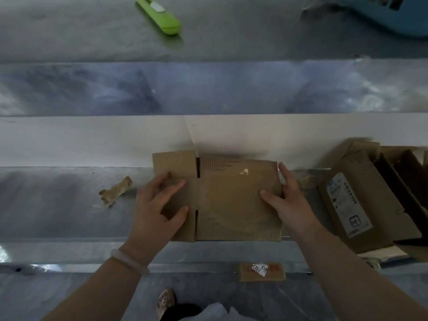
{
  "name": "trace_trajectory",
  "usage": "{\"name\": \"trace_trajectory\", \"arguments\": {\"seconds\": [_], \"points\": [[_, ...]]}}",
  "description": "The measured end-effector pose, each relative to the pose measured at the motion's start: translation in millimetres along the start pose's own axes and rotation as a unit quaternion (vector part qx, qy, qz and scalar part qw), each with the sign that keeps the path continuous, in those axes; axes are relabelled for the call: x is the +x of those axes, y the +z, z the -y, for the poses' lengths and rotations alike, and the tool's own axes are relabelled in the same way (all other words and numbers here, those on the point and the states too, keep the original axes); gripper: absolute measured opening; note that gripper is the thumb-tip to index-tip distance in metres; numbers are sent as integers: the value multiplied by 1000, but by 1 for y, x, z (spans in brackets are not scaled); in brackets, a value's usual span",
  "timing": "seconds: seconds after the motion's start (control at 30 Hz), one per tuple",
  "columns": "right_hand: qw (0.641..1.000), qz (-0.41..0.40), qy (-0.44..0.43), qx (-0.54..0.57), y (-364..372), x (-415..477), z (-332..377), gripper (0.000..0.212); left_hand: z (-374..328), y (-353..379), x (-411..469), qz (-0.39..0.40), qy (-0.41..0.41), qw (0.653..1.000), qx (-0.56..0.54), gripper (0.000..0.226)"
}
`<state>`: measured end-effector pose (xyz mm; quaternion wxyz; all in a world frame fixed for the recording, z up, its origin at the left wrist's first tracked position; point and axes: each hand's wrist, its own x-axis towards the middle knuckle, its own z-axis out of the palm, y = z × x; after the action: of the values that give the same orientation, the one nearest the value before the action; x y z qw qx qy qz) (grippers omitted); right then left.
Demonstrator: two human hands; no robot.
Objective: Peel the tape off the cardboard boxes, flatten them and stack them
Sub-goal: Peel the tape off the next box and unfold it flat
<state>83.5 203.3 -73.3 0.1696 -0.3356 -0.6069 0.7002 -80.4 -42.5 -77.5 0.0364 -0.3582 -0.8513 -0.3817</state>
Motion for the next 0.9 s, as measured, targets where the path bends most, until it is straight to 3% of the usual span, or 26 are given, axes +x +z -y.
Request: {"name": "trace_trajectory", "arguments": {"seconds": [0.07,0.2,0.27,0.37,0.43,0.53,0.7,0.83,0.9], "points": [[998,-3,12,-54,2,2,-6,81,8,9,-4,45,-9,996,71,62],[959,-29,1,-283,5,5,-23,76,25,34,-18,236,-67,952,183,86],[916,-35,-14,-400,5,5,-34,75,28,42,-24,237,-46,944,227,82],[820,-29,-57,-569,6,0,-51,70,30,49,-28,222,-22,938,265,73],[778,1,-105,-619,8,-6,-63,67,32,52,-31,205,-5,942,266,69],[737,46,-120,-663,13,-12,-79,79,34,57,-35,189,16,944,271,67],[722,78,-98,-680,12,-10,-75,101,34,57,-34,213,10,940,267,68],[732,116,-80,-666,6,-10,-65,88,41,45,-29,239,-33,950,200,73],[762,100,-79,-634,0,-17,-58,81,42,35,-31,209,-67,962,164,75]]}}
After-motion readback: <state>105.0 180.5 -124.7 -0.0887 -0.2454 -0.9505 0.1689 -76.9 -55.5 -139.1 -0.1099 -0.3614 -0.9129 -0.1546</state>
